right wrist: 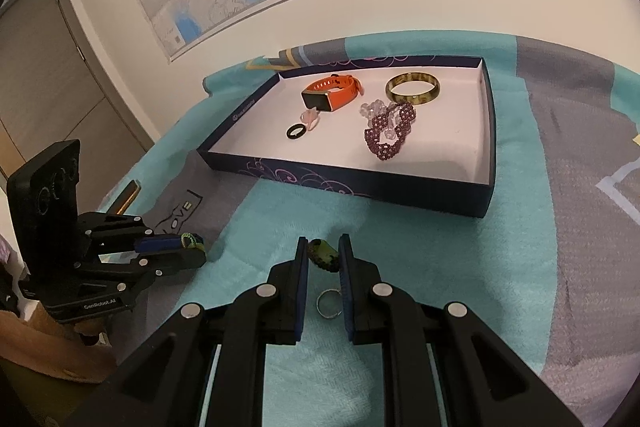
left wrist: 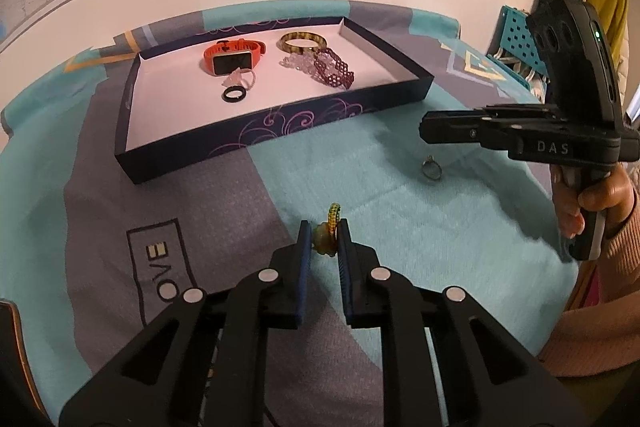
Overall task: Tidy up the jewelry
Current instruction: 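Carry both earrings over the box with the left and right grippers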
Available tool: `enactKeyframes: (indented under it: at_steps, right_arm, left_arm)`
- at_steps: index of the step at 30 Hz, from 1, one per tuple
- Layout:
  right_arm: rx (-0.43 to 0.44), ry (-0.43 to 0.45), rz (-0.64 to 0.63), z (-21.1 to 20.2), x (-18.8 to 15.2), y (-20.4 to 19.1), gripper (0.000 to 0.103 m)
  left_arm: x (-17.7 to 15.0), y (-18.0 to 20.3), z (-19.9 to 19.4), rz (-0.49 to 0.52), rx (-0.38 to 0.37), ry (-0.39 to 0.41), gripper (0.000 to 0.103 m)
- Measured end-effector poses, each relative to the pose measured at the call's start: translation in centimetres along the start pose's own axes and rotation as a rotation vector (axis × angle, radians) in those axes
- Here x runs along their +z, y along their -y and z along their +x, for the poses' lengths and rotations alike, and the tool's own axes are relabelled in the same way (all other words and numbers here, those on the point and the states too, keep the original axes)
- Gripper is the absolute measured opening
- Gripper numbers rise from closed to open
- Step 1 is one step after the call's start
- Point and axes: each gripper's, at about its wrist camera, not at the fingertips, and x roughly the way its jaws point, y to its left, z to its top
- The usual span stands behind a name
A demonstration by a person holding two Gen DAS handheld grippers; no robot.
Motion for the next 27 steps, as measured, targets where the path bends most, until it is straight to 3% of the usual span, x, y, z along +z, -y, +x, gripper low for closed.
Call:
enactKeyframes:
  at_steps: [27]
  right_arm:
    - [0.034,0.048,0.02,-0.2,1.8,-0.2,0.013]
  left_arm:
    - [3.0,-0.2,-0.3,-0.008,0.014,0.06,0.013]
